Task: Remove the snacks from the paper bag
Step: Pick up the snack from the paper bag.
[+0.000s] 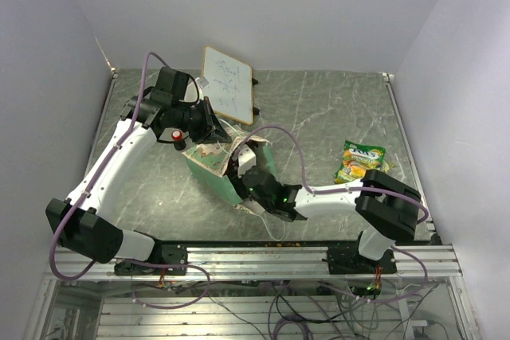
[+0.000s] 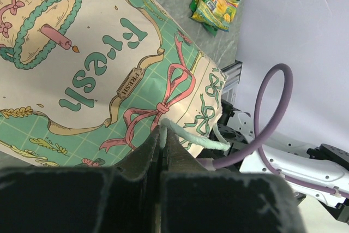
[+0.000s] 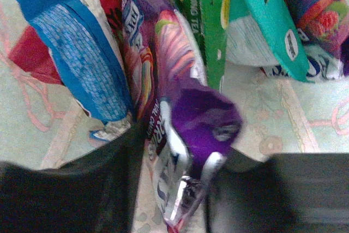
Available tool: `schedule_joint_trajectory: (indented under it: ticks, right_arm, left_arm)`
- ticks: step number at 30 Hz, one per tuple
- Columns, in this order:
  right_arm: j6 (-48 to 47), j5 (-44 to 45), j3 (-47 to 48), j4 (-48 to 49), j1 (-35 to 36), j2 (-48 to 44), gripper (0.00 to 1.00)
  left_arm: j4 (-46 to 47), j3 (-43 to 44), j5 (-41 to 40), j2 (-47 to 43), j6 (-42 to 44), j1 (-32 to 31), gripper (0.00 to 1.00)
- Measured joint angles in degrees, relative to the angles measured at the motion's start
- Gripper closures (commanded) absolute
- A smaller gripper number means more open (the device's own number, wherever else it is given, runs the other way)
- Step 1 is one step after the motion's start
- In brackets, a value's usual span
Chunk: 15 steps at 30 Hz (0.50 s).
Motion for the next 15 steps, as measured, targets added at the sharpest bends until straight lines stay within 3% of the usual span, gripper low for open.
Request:
schedule_joint_trajectory:
  ticks: [7,15]
  right_arm:
    - [-1.7,-2.4,-0.7,3.8,0.0,-0.4,0.98]
    - [-3.3,-5.8,-2.3,-1.1,0.0,-8.6,1.0]
  left_arm:
    - [0.0,0.0,0.0,-0.2,-0.1,0.0,0.93]
    - [1.2,-0.6,-0.1,-1.9,-0.9,0.0,0.93]
